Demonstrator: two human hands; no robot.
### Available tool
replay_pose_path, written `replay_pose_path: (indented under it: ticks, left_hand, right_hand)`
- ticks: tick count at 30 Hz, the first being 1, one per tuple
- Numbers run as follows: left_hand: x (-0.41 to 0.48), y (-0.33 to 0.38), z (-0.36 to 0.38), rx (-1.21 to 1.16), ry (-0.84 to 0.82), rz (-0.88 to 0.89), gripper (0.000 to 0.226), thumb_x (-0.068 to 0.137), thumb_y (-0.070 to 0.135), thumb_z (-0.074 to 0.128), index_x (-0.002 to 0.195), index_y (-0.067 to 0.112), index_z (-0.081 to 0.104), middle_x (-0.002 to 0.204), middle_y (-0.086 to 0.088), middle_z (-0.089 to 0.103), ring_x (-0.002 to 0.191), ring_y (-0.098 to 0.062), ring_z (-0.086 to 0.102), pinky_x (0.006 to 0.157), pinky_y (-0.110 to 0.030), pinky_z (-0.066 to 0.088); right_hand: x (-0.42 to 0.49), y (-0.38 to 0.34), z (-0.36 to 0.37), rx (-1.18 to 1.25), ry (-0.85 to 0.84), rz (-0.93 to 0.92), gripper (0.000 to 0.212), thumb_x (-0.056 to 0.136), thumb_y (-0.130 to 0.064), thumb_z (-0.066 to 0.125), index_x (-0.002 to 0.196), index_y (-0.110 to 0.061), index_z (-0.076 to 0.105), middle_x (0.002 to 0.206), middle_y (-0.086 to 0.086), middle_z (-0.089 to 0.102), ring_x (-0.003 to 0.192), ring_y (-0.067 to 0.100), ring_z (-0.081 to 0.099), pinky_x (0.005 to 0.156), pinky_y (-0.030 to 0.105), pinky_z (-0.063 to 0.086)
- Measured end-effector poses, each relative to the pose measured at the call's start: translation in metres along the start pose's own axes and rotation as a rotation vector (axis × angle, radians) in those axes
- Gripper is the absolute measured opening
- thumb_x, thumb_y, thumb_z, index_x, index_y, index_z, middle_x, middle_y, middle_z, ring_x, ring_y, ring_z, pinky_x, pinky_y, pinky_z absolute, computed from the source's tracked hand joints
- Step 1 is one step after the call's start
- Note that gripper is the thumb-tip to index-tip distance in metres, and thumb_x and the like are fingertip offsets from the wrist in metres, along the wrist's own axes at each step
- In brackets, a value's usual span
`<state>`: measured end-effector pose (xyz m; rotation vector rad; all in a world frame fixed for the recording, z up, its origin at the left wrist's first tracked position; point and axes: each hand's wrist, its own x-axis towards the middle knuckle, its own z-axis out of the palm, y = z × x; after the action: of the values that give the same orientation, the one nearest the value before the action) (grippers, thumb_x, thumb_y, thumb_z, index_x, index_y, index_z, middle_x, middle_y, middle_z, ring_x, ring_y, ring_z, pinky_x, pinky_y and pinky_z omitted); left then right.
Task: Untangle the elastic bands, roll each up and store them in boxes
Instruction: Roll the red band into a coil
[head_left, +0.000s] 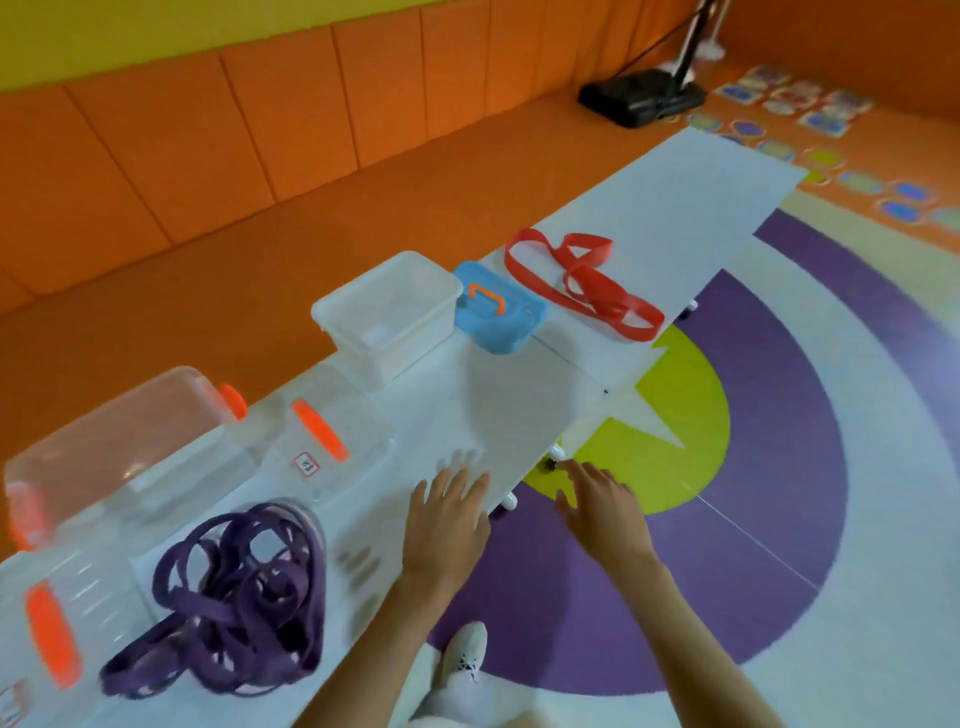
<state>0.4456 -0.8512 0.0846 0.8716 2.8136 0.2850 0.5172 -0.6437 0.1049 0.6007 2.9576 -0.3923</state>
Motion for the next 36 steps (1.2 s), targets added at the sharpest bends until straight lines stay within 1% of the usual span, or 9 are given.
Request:
replay_pose_path:
  ticks: [4, 7, 11, 16, 21, 24, 27, 31, 36]
  left_hand:
    - [0.076, 0.033, 0.006, 0.011, -0.016, 0.082, 0.056, 0.108, 0.041, 0.037, 0.163, 0.034, 0.029, 0.166, 0.008, 0.036, 0.154, -0.019, 0.030, 0.125, -0.041, 0.023]
    - [0.128, 0.058, 0.009, 0.013, -0.018, 0.113, 0.056, 0.109, 0.042, 0.036, 0.164, 0.035, 0.026, 0.168, 0.009, 0.033, 0.155, -0.018, 0.029, 0.125, -0.039, 0.022]
    - [0.196, 0.095, 0.013, 0.028, -0.038, 0.112, 0.057, 0.108, 0.040, 0.039, 0.164, 0.035, 0.029, 0.166, 0.009, 0.037, 0.153, -0.018, 0.033, 0.123, -0.039, 0.025]
    - [0.287, 0.157, 0.018, -0.007, -0.028, 0.040, 0.055, 0.103, 0.031, 0.054, 0.157, 0.027, 0.048, 0.155, 0.001, 0.055, 0.144, -0.023, 0.049, 0.115, -0.043, 0.040]
    - [0.366, 0.211, 0.022, 0.007, -0.118, -0.106, 0.058, 0.105, 0.036, 0.046, 0.162, 0.030, 0.035, 0.160, 0.005, 0.043, 0.147, -0.018, 0.039, 0.114, -0.038, 0.038]
    - [0.406, 0.231, 0.023, 0.010, -0.153, -0.176, 0.059, 0.106, 0.037, 0.046, 0.162, 0.027, 0.033, 0.159, 0.003, 0.042, 0.147, -0.021, 0.039, 0.112, -0.039, 0.039]
    - [0.444, 0.243, 0.027, -0.046, -0.185, -0.265, 0.060, 0.106, 0.038, 0.048, 0.163, 0.027, 0.032, 0.161, -0.001, 0.040, 0.146, -0.024, 0.040, 0.112, -0.042, 0.041]
    - [0.501, 0.250, 0.039, -0.216, -0.129, -0.417, 0.059, 0.107, 0.039, 0.048, 0.163, 0.029, 0.032, 0.162, -0.008, 0.038, 0.142, -0.030, 0.044, 0.110, -0.046, 0.044]
    - [0.583, 0.254, 0.063, -0.413, -0.064, -0.731, 0.074, 0.103, 0.053, 0.055, 0.165, 0.024, 0.027, 0.165, -0.023, 0.030, 0.148, -0.041, 0.037, 0.118, -0.052, 0.040]
  right_hand:
    - [0.046, 0.042, -0.018, -0.032, 0.006, 0.068, 0.040, 0.104, -0.038, 0.053, 0.143, -0.030, 0.054, 0.131, -0.005, 0.063, 0.123, 0.023, 0.059, 0.093, 0.037, 0.047]
    - [0.082, 0.079, -0.032, -0.026, 0.002, 0.113, 0.039, 0.104, -0.038, 0.054, 0.142, -0.030, 0.056, 0.130, -0.005, 0.064, 0.123, 0.023, 0.060, 0.093, 0.038, 0.048]
    - [0.136, 0.131, -0.051, -0.027, 0.018, 0.127, 0.037, 0.104, -0.037, 0.056, 0.140, -0.029, 0.059, 0.130, -0.004, 0.065, 0.122, 0.023, 0.061, 0.092, 0.038, 0.048]
    - [0.213, 0.212, -0.079, -0.047, 0.012, 0.074, 0.037, 0.105, -0.039, 0.052, 0.140, -0.029, 0.058, 0.134, -0.006, 0.063, 0.124, 0.022, 0.060, 0.094, 0.037, 0.047]
    - [0.277, 0.283, -0.108, -0.030, -0.042, 0.004, 0.037, 0.105, -0.040, 0.049, 0.139, -0.029, 0.058, 0.136, -0.007, 0.062, 0.126, 0.021, 0.058, 0.097, 0.037, 0.048]
    - [0.320, 0.310, -0.125, -0.050, -0.088, -0.060, 0.039, 0.106, -0.039, 0.047, 0.142, -0.028, 0.055, 0.137, -0.005, 0.061, 0.128, 0.021, 0.057, 0.100, 0.037, 0.047]
    - [0.364, 0.326, -0.139, -0.043, -0.097, -0.117, 0.038, 0.105, -0.037, 0.049, 0.141, -0.027, 0.056, 0.132, -0.003, 0.062, 0.124, 0.024, 0.060, 0.096, 0.039, 0.049]
    - [0.430, 0.337, -0.147, -0.045, -0.113, -0.186, 0.033, 0.106, -0.040, 0.049, 0.135, -0.027, 0.060, 0.130, -0.003, 0.064, 0.121, 0.025, 0.062, 0.094, 0.039, 0.050]
    - [0.511, 0.352, -0.149, -0.060, -0.144, -0.275, 0.045, 0.104, -0.034, 0.052, 0.149, -0.027, 0.049, 0.141, -0.003, 0.059, 0.125, 0.026, 0.062, 0.096, 0.041, 0.052]
